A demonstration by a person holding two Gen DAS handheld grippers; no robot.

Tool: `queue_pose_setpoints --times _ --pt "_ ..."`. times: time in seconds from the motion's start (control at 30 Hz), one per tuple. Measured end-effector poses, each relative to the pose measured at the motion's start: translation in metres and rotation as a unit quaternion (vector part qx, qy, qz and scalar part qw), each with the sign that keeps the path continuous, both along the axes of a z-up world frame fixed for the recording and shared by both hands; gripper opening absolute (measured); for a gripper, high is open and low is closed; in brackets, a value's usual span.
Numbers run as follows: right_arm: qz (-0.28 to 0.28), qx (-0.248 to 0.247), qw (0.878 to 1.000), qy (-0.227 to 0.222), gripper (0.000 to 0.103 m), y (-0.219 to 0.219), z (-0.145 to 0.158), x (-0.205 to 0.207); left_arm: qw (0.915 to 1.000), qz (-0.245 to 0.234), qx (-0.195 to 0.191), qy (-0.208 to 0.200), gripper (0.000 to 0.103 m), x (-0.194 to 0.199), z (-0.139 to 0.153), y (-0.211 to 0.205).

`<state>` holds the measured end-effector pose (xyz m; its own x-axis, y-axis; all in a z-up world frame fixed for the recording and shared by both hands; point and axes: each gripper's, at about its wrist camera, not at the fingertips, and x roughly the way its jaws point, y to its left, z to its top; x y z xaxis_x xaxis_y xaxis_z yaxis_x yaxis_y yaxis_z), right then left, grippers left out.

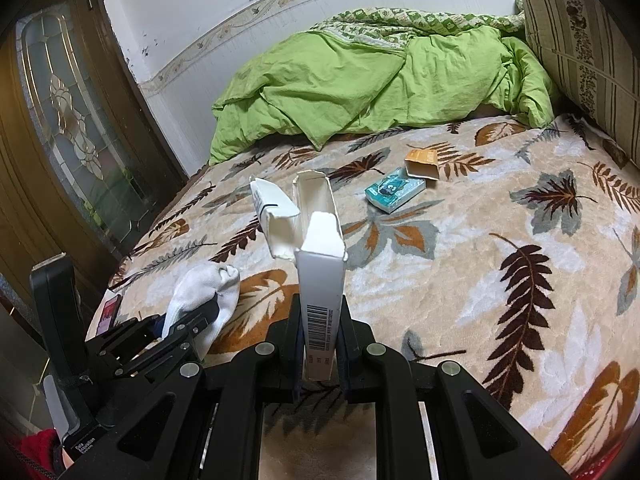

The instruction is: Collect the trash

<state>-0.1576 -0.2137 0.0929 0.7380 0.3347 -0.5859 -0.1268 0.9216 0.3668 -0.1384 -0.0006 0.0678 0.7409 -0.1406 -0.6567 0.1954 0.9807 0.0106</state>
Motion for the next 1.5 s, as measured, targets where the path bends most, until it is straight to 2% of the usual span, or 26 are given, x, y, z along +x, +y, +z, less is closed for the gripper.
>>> queue_pose_setpoints --times 0.2,0.47,0.73,1.07,1.37,1.5 --pt "-0.008 0.02 1.0 0.006 0.014 -0.01 0.003 -0.012 0.9994 -0.032 -0.006 -0.007 0.017 -0.011 0.006 -0.006" --pt "-0.029 0.036 0.999 0.018 0.014 -0.038 0.009 -0.051 0.9948 -0.098 -0.028 -0.004 0.017 -0.031 0.019 -0.019" --pt "-0.06 0.049 0.997 0.026 0.014 -0.075 0.014 -0.099 0.9861 -0.163 -0.029 -0.01 0.017 -0.061 0.036 -0.063" --pt "-0.127 0.061 0.99 0.011 0.014 -0.133 0.038 -0.158 0.967 -0.251 -0.046 -0.006 0.017 -0.093 0.063 -0.121" --pt "-0.196 0.062 0.978 0.025 0.014 -0.18 0.036 -0.209 0.9499 -0.307 -0.058 0.016 0.017 -0.114 0.071 -0.169" --pt "-0.224 0.062 0.972 0.036 0.014 -0.196 0.032 -0.229 0.9392 -0.337 -0.058 0.03 0.017 -0.128 0.07 -0.192"
